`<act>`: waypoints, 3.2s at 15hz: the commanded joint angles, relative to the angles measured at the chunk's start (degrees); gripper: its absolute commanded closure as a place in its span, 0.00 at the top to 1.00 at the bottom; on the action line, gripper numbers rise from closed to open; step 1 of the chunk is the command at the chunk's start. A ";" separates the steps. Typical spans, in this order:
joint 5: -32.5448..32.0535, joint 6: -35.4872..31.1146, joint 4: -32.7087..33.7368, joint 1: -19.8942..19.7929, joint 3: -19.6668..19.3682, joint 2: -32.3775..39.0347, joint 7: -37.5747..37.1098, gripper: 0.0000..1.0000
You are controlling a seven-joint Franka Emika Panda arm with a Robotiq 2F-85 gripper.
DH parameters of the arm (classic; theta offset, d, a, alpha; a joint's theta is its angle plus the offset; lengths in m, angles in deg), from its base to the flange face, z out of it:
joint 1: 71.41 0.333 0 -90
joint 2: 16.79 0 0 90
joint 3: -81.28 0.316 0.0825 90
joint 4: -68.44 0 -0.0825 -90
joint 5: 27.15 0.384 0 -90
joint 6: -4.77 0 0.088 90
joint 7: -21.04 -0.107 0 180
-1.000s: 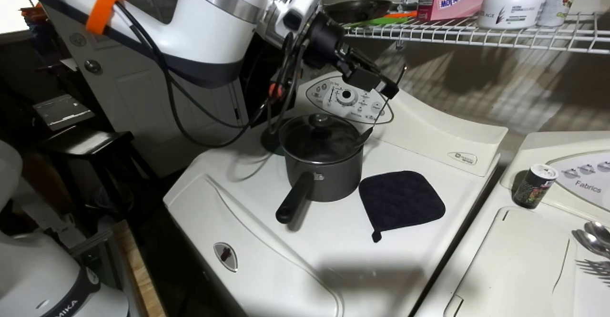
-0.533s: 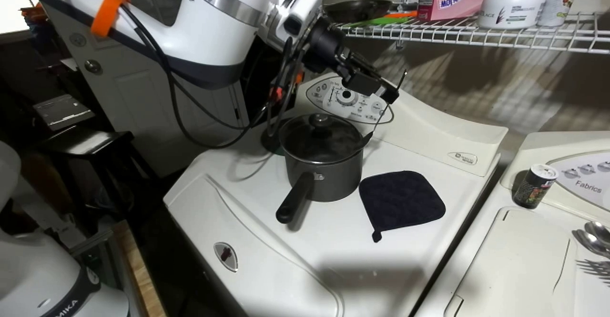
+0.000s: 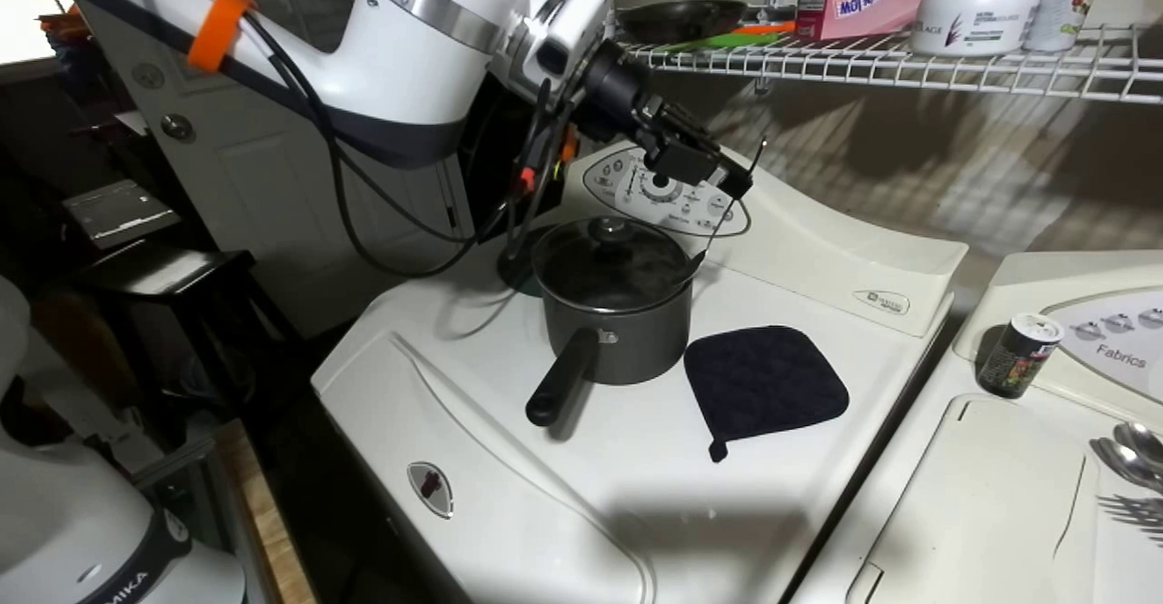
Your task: Put the silver spoon inside the pot
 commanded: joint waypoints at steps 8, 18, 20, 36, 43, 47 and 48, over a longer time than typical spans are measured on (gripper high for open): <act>-4.98 4.98 3.68 3.00 -0.75 4.23 -7.39 0.04; -5.29 7.48 4.42 4.17 -0.56 5.87 -8.58 0.04; -5.85 7.99 4.49 4.41 -0.47 6.01 -8.96 0.04; -10.02 12.87 4.49 6.36 0.02 7.40 -11.98 0.04; -12.21 14.88 4.18 7.12 0.22 8.01 -13.16 0.04; -13.74 15.91 3.74 7.56 0.40 8.09 -14.03 0.04; -14.09 16.24 3.60 7.64 0.51 8.09 -14.28 0.04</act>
